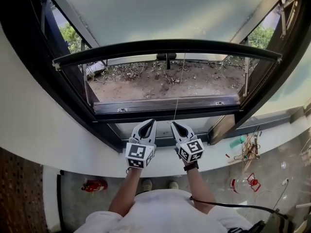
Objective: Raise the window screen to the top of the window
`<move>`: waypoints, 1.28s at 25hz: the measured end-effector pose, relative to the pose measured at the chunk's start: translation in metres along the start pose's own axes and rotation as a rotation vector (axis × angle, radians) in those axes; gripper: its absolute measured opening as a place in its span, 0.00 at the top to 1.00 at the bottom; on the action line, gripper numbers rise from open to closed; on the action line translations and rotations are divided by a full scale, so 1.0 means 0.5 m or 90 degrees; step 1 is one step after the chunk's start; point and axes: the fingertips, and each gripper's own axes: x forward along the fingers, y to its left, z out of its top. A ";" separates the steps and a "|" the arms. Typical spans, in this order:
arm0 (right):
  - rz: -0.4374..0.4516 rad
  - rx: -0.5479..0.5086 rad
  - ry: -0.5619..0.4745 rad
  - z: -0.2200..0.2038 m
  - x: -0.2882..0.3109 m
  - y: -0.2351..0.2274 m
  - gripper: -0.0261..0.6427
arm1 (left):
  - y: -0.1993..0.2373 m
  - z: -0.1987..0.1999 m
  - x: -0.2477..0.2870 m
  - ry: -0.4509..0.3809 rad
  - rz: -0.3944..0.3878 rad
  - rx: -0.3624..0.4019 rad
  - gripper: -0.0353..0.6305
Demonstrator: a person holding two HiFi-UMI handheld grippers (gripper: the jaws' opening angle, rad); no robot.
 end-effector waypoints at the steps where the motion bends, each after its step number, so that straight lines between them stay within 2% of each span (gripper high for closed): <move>1: 0.001 0.000 -0.002 0.001 -0.001 0.002 0.96 | 0.001 0.005 0.000 -0.003 0.001 0.001 0.94; 13: 0.004 0.002 -0.023 0.016 -0.022 0.004 0.96 | -0.006 0.019 0.005 -0.019 0.001 -0.002 0.94; 22: 0.020 -0.011 -0.067 0.087 -0.023 0.029 0.96 | -0.006 0.034 -0.001 -0.023 0.005 -0.006 0.94; 28: 0.019 -0.012 -0.079 0.106 -0.025 0.032 0.96 | 0.000 0.039 -0.008 -0.027 0.005 -0.025 0.94; 32: 0.016 -0.014 -0.091 0.124 -0.025 0.028 0.96 | 0.000 0.052 -0.010 -0.035 0.004 -0.021 0.94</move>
